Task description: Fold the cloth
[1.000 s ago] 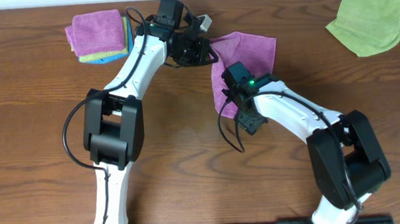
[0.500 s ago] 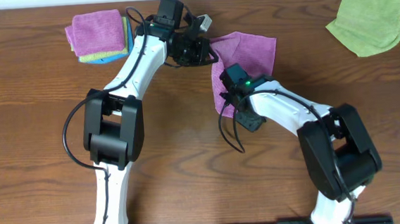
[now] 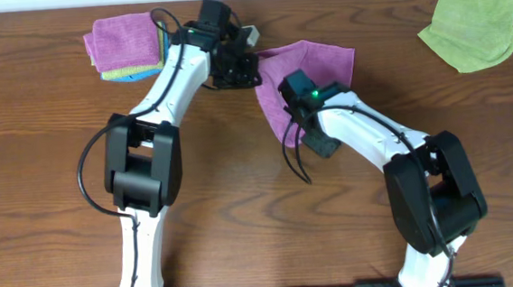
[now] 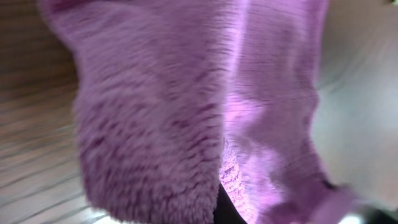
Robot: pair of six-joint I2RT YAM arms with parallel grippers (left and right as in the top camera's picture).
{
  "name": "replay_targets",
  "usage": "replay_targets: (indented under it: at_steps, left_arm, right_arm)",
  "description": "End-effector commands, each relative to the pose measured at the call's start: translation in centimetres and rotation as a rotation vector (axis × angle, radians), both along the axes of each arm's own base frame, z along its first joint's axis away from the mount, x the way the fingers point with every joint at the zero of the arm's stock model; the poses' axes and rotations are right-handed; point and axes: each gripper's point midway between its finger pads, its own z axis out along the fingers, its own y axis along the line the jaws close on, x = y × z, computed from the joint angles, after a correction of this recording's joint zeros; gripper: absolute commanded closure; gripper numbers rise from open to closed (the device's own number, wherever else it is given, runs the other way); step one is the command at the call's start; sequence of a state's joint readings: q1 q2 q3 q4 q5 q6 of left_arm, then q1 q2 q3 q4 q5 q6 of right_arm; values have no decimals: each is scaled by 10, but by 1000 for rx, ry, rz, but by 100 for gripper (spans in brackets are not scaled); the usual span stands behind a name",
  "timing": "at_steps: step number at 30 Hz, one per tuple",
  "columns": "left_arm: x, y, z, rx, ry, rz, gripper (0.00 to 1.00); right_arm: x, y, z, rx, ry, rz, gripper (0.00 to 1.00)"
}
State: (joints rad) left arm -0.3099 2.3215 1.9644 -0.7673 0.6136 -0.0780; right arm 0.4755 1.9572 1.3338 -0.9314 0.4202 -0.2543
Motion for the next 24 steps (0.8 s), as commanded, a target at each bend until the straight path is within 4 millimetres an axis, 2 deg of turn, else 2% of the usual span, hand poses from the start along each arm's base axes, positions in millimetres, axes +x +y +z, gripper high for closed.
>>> replay_targets:
  at_steps: [1,3,6,7,8,10,11,20,24]
  left_arm:
    - [17,30,10,36,-38,59,94]
    - [19,41,9,39,-27,80,93]
    - [18,53,7,46,-4,100,84]
    - [18,55,6,48,1,103,77]
    - [18,56,6,48,4,105,65]
    - [18,57,6,49,7,107,15]
    - [17,57,6,49,8,107,5]
    - [0,42,14,-57,87,65,5]
    - [-8,42,13,-57,105,42,5]
  right_arm:
    - [22,-1,24,-39,-100,-40,99]
    - [31,-3,36,-59,-138,-51,99]
    - [40,-7,51,-93,-181,-60,99]
    - [42,-8,55,-99,-194,-66,99]
    - [44,-7,59,-98,-204,-73,99]
    - [47,-6,65,-89,-219,-85,99]
    - [49,-6,68,-86,-225,-88,99]
    - [49,-23,72,-82,-234,-187,99]
    - [54,-43,78,-107,-311,-314,99]
